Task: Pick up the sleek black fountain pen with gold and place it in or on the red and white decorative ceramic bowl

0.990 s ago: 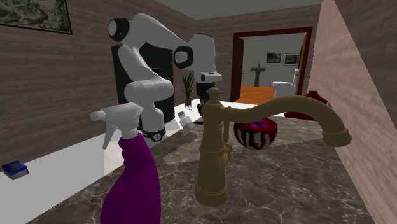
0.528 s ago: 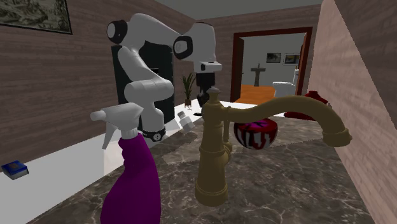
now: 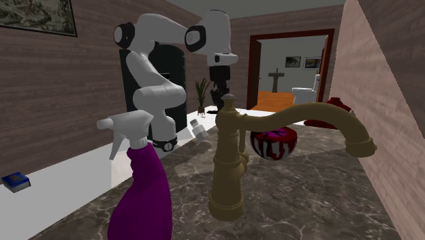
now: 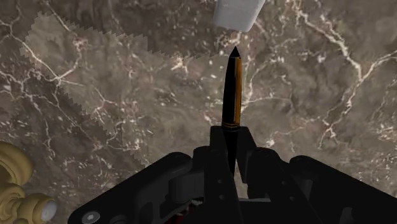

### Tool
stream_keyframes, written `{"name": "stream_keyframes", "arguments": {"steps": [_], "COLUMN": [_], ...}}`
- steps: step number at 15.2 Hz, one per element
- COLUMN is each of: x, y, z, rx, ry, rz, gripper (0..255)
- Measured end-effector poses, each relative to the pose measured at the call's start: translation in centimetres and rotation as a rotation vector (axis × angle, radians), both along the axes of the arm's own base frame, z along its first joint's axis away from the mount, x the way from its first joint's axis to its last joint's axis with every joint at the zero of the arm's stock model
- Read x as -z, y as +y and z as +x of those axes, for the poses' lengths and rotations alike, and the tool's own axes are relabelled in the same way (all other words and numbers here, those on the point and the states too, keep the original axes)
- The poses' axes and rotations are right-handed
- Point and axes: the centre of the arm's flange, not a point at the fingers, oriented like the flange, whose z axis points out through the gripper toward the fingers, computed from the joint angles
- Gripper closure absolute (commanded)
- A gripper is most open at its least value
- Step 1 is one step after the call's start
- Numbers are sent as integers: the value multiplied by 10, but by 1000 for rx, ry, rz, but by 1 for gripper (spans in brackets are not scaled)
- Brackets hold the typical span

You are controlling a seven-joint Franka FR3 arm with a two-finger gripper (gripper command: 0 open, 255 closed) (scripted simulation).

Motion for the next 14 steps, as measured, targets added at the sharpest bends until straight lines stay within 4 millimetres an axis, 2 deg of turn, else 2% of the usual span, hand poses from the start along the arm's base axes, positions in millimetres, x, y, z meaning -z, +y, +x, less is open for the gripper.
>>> {"name": "stream_keyframes", "arguments": {"steps": [8, 13, 14], "x": [-40, -47, -47], "y": [3, 33, 45], "z": [5, 51, 63], "rx": [0, 1, 0], "ry": [0, 0, -1], "rz": [0, -2, -1], "gripper": [255, 255, 255]}}
